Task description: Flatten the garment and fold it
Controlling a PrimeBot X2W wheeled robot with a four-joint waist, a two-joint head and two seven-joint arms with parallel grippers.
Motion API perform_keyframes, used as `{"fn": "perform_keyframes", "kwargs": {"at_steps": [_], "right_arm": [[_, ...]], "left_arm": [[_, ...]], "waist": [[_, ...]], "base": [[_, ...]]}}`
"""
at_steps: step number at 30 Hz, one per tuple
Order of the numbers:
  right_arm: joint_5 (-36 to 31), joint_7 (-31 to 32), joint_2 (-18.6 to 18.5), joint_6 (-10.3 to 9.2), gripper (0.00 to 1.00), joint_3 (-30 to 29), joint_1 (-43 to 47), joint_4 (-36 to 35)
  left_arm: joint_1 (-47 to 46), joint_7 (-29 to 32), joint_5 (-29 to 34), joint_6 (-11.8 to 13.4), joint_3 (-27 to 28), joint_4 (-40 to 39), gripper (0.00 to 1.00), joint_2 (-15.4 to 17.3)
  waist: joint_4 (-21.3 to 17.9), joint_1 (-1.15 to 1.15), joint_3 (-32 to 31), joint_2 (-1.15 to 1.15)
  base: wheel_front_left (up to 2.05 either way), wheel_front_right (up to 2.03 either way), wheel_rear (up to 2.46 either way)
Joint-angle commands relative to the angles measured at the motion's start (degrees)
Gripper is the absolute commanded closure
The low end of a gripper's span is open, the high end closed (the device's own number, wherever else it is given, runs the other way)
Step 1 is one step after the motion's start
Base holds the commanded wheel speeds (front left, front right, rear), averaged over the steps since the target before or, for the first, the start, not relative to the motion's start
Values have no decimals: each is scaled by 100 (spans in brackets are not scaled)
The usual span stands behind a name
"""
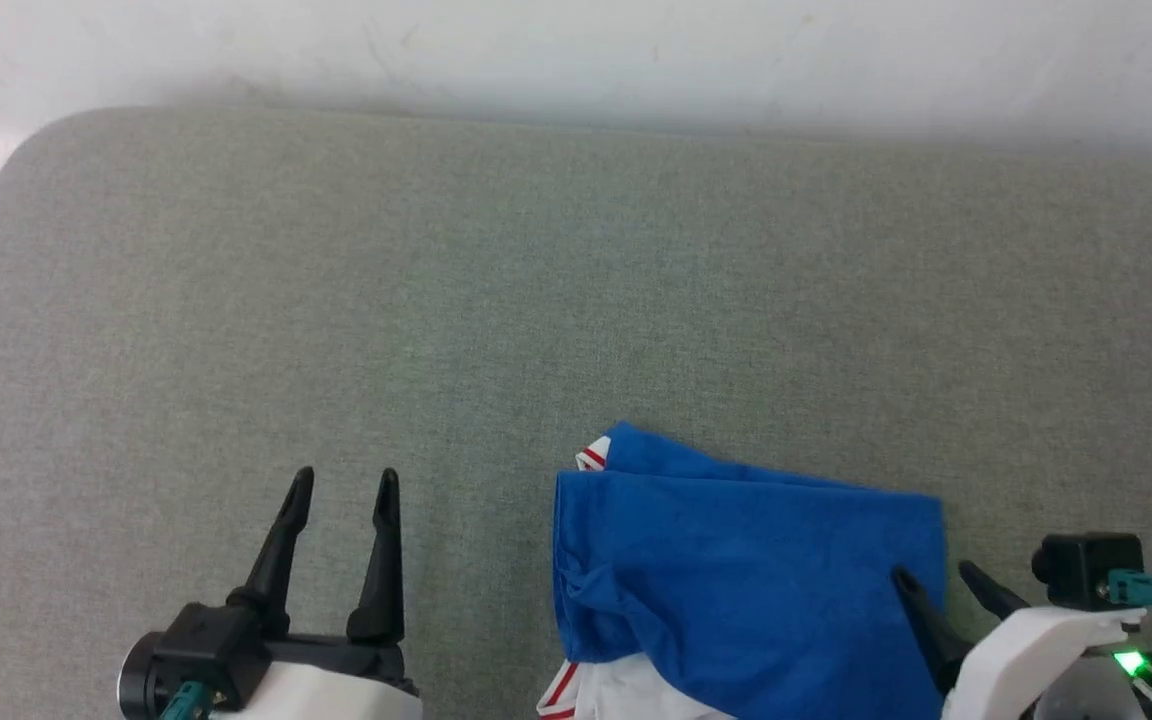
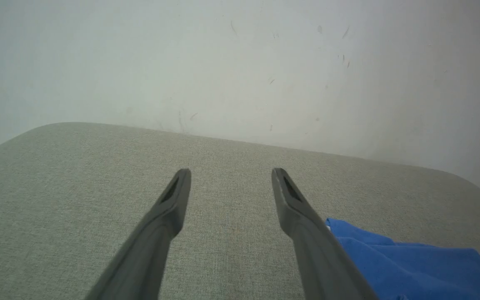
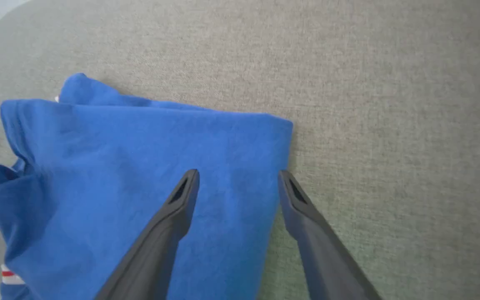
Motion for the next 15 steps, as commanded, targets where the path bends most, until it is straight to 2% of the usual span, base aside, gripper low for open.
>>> {"fn": "perform_keyframes", "kwargs": {"at_steps": [1, 5, 8, 15], "right_arm": [[-88, 52, 26, -4, 0, -71, 66, 29], [-210, 117, 77, -4, 0, -360, 129, 226], [-66, 110, 84, -4, 0, -416, 119, 406], [488, 319, 86, -4, 0, -47, 55, 844]], "left_arm": [[-130, 19, 52, 29, -34, -14, 0, 28], [-207, 49, 72, 33, -69, -12, 0, 42], [-203, 59, 72, 55, -63, -23, 0, 59], [-185, 71, 48, 82, -63, -48, 0, 86]], "waist": [[31, 0, 103, 0], [140, 0, 176, 0], [218, 0, 199, 0], [339, 0, 188, 0]], "base": [[0, 0, 0], [0, 0, 0], [0, 0, 0], [0, 0, 0]]}}
